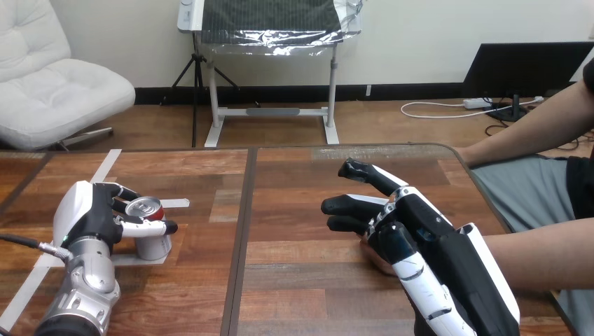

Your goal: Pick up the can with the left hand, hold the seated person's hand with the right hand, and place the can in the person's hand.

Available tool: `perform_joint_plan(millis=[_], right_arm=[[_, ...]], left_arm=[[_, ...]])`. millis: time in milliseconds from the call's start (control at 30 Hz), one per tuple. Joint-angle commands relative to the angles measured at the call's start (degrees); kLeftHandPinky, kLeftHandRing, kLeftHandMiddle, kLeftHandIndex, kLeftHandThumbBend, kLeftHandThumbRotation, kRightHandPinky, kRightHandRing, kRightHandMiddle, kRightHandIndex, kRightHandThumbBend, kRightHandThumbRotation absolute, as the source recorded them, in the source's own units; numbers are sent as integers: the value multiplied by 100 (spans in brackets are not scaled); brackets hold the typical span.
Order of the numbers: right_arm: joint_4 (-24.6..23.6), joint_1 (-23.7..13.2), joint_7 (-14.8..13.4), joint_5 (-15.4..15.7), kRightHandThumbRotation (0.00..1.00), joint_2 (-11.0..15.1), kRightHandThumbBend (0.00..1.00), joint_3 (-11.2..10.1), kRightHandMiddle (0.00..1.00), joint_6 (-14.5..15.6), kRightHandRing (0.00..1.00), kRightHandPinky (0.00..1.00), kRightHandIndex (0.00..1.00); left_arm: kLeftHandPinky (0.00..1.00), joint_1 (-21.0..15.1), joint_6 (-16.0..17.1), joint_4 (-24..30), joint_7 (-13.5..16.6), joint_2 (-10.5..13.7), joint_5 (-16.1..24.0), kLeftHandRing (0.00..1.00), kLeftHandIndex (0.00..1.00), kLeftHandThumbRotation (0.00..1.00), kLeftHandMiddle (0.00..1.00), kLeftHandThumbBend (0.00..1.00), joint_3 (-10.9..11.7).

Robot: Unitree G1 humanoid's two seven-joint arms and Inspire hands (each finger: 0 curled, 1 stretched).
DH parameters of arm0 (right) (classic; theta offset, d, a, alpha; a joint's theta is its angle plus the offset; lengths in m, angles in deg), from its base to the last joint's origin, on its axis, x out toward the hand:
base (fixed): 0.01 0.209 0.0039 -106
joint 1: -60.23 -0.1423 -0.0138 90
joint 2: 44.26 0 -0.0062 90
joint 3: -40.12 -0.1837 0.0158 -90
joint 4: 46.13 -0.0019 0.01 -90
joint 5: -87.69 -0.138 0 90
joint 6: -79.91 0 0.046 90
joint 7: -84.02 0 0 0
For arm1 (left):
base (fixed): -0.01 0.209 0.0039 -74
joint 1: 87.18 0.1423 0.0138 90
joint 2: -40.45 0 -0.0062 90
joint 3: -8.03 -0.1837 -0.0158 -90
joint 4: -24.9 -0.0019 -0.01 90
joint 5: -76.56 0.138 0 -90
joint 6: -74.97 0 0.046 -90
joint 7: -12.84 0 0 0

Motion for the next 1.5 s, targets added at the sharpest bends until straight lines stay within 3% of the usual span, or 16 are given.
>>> perform_joint_plan(millis=[0,767,933,1133,1467], right_arm=[[-264,-197,21,-66,62,-69,42,15,71,-138,77,75,82],[-184,-278,-37,87,63,-60,46,-73,72,-140,78,76,82],[-44,-412,-86,378,64,-46,46,-243,74,-295,76,76,82],[48,-599,-74,520,63,23,48,-419,77,-306,75,75,82],[385,-1110,15,567,56,203,49,-819,86,-300,88,89,87]], left_arm=[[39,-395,187,200,78,139,78,44,46,0,47,76,-71],[40,-352,293,230,13,177,159,45,46,0,48,81,-151],[39,-341,290,347,-68,176,138,44,46,0,48,82,-152],[39,-316,320,488,-254,170,44,44,46,0,47,82,-91],[40,-205,182,993,-753,194,-97,44,45,0,46,82,-53]])
